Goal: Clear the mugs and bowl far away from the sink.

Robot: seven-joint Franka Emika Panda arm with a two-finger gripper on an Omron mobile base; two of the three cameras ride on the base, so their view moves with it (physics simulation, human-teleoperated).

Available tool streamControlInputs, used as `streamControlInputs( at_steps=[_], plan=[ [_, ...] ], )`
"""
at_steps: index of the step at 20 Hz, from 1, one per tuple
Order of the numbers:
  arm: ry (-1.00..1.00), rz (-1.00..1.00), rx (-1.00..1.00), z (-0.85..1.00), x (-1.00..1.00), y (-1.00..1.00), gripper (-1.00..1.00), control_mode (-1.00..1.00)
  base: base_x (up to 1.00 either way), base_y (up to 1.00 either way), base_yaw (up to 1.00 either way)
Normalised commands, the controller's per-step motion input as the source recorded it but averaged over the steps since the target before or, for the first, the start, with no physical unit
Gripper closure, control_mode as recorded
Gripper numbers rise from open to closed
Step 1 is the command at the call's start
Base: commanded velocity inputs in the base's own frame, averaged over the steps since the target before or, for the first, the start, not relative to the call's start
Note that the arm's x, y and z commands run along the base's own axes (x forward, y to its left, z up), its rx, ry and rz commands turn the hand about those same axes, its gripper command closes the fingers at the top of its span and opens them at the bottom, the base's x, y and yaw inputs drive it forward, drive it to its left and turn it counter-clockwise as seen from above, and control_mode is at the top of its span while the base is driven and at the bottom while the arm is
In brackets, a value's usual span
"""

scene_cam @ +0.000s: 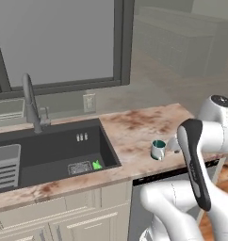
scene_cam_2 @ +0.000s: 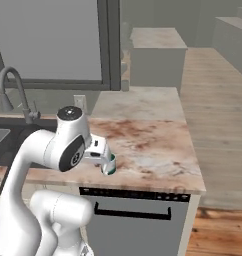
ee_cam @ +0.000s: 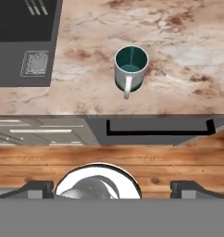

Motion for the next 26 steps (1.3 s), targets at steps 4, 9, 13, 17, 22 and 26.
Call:
streamControlInputs(
  at_steps=[4,9,13,17,22,26],
  plan=[
    [0.0,0.0,0.0,-0.32,0.29,0.0,-1.0,-1.0,0.0,0.0,0.0],
    [0.02,0.0,0.0,-0.22,0.34,0.0,-1.0,-1.0,0.0,0.0,0.0],
    [0.02,0.0,0.0,-0.13,0.37,0.0,-1.0,-1.0,0.0,0.0,0.0],
    [0.0,0.0,0.0,-0.09,0.34,0.0,-1.0,-1.0,0.0,0.0,0.0],
    [0.01,0.0,0.0,-0.17,0.33,0.0,-1.0,-1.0,0.0,0.0,0.0],
    [0.03,0.0,0.0,-0.28,0.28,0.0,-1.0,-1.0,0.0,0.0,0.0]
  ],
)
